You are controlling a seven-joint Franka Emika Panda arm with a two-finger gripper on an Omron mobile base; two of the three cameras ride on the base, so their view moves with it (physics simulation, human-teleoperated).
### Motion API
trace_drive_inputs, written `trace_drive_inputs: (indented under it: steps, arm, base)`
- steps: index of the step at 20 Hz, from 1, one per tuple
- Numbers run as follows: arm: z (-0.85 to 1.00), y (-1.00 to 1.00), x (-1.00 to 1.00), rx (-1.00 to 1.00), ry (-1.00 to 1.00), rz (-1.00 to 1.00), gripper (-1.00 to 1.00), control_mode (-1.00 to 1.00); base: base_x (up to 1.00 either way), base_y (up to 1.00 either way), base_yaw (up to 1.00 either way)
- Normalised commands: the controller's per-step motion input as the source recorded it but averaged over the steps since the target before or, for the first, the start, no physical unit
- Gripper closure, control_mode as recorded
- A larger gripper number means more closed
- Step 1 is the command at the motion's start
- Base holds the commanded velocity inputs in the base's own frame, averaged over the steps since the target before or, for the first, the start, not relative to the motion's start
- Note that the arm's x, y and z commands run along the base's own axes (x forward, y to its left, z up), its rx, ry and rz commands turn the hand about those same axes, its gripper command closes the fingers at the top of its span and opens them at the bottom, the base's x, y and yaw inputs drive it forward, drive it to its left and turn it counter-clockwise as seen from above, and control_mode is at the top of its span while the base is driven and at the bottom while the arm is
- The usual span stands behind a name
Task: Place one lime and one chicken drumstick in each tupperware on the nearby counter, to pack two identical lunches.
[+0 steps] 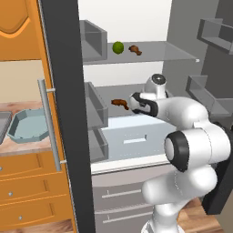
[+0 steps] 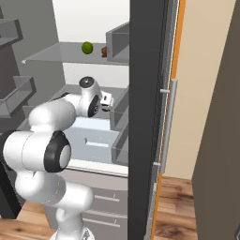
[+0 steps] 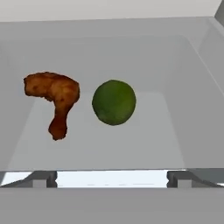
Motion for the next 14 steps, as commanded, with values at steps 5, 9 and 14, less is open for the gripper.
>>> trace_drive_inputs:
  steps: [5, 9, 14]
  arm:
    - [-0.15, 0.00, 0.47, 0.00, 0.02, 0.00, -1.00, -1.00]
    - [-0.21, 0.00, 0.56, 0.00, 0.00, 0.00, -1.00, -1.00]
    - [-0.38, 0.00, 0.40, -0.05, 0.00, 0.00, -1.00, -1.00]
  base:
    - [0.00, 0.00, 0.00]
    - [0.00, 0.00, 0.00]
    - [0.00, 0.00, 0.00]
